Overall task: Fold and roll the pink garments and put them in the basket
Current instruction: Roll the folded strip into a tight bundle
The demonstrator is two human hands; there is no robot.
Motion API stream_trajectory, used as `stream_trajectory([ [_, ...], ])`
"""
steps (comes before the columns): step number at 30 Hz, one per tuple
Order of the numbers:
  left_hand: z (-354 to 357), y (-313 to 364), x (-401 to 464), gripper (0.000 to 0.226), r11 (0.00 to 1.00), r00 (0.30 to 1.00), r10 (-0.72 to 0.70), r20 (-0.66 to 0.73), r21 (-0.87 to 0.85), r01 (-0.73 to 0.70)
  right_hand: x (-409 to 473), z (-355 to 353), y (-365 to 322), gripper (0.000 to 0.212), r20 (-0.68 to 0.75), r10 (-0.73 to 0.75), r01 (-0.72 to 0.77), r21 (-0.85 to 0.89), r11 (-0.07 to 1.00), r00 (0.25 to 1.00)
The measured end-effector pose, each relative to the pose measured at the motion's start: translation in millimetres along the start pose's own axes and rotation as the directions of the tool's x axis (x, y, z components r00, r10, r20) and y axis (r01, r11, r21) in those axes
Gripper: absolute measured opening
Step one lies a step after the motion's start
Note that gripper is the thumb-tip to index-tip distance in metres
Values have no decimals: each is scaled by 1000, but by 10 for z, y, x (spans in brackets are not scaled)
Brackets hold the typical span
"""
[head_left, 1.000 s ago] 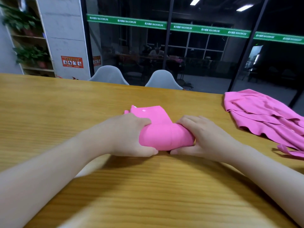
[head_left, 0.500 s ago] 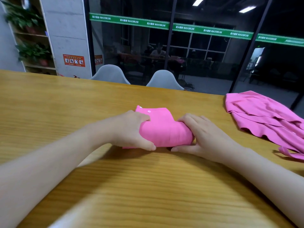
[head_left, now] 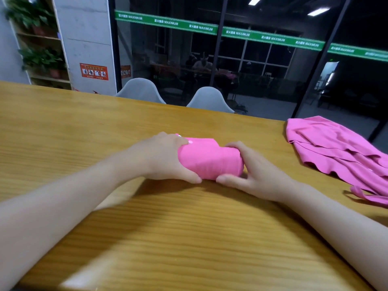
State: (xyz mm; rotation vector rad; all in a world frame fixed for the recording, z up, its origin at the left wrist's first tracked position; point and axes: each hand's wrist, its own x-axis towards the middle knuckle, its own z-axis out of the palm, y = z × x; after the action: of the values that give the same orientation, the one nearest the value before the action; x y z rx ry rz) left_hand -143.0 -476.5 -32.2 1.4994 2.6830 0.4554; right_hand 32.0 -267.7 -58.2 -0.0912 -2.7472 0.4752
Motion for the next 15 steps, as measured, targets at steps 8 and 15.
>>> stream_trajectory([
  [8, 36, -28, -123, 81, 975, 989, 102, -105, 206, -79, 16, 33, 0, 49, -31, -42, 44, 61, 997, 999],
  [15, 20, -53, -119, 91, 962, 985, 118, -124, 259, -83, 18, 103, -27, 51, 7, 121, -117, 304, 945, 993],
])
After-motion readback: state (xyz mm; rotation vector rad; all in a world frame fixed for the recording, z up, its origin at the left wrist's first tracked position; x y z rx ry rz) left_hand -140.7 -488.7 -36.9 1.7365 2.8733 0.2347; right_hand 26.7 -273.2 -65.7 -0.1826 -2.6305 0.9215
